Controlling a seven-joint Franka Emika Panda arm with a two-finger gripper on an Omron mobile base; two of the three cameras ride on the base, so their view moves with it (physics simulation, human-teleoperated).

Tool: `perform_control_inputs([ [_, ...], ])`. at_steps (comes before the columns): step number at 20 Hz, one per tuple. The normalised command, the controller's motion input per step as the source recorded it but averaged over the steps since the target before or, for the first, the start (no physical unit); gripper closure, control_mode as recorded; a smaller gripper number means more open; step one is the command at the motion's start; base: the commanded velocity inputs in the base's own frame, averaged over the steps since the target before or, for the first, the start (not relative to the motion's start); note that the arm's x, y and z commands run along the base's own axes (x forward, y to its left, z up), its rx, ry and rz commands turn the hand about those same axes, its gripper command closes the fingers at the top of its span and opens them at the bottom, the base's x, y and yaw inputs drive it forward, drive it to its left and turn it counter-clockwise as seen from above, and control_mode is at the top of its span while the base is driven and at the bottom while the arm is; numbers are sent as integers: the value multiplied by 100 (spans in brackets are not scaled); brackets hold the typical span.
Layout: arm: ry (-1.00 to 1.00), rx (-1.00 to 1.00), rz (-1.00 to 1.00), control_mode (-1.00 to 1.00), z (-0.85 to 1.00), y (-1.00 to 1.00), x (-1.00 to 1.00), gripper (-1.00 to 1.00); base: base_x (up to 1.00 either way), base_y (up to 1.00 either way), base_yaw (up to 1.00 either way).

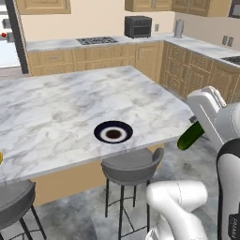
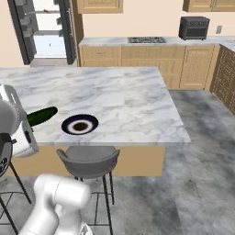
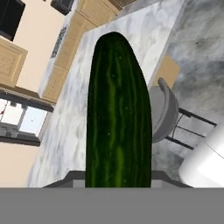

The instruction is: Transport the fish and cucumber to the fridge. Place the fish on the rack containing meat and place the cucumber on the rack containing the vegetable, ensuring meats and vegetables are on different racks.

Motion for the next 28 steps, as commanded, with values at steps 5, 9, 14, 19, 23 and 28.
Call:
perform_control_inputs([
  [5, 0, 0, 0, 100, 0, 0, 0, 100, 1, -100, 0],
  [9, 0, 0, 0, 100, 0, 0, 0, 100, 5, -100, 0],
  [14, 0, 0, 0, 100, 0, 0, 0, 100, 7, -100, 0],
  [19, 0, 0, 0, 100, 0, 0, 0, 100, 43, -100, 1],
  [23, 0, 0, 0, 100, 0, 0, 0, 100, 77, -100, 6],
  [28, 0, 0, 0, 100, 0, 0, 0, 100, 100, -100, 8],
])
